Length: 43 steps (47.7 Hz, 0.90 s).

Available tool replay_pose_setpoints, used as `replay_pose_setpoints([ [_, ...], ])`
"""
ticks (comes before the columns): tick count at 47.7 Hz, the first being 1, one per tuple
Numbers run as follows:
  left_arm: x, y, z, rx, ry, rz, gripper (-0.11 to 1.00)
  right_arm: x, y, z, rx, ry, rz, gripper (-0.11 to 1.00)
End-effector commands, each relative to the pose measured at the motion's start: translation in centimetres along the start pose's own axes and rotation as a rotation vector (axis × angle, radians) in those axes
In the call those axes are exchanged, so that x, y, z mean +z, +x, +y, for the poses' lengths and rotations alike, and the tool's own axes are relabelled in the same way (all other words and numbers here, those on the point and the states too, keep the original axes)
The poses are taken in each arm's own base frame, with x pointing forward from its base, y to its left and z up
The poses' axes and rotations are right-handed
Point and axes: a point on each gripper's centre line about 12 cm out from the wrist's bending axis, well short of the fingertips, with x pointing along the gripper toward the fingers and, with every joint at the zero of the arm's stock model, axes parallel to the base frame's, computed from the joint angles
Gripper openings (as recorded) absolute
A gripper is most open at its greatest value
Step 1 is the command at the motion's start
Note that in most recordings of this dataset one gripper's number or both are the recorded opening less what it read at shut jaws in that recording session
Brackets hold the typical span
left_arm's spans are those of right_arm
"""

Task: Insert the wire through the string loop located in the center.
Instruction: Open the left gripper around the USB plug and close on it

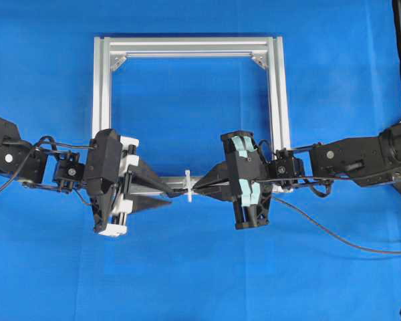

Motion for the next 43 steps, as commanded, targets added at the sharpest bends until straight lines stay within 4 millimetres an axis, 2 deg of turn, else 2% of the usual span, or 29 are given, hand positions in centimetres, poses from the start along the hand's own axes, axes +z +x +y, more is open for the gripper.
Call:
replay_pose_setpoints([
  [1,1.4,0.0,-0.4,-0.011,0.0,-0.045,0.37,0.9,-0.1,0.0,0.001,0.006,-0.031,-0.03],
  [7,1.3,-0.1,-0.4,-0.012,0.002,-0.043,0.75,0.9,-0.1,0.0,0.001,0.006,-0.031,-0.03],
  [10,1.3,-0.1,-0.4,-0.011,0.0,-0.043,0.88,0.9,-0.1,0.0,0.001,0.006,-0.031,-0.03],
  [12,1.3,-0.1,-0.4,-0.013,0.002,-0.043,0.92,0.9,-0.1,0.0,0.001,0.006,-0.031,-0.03],
  [27,1.4,0.1,-0.4,-0.012,0.003,-0.045,0.91,0.9,-0.1,0.0,0.001,0.006,-0.031,-0.03],
  [43,0.2,1.3,0.1,0.002,0.002,-0.002,0.91,0.9,-0.1,0.1,0.003,0.005,-0.029,-0.03],
])
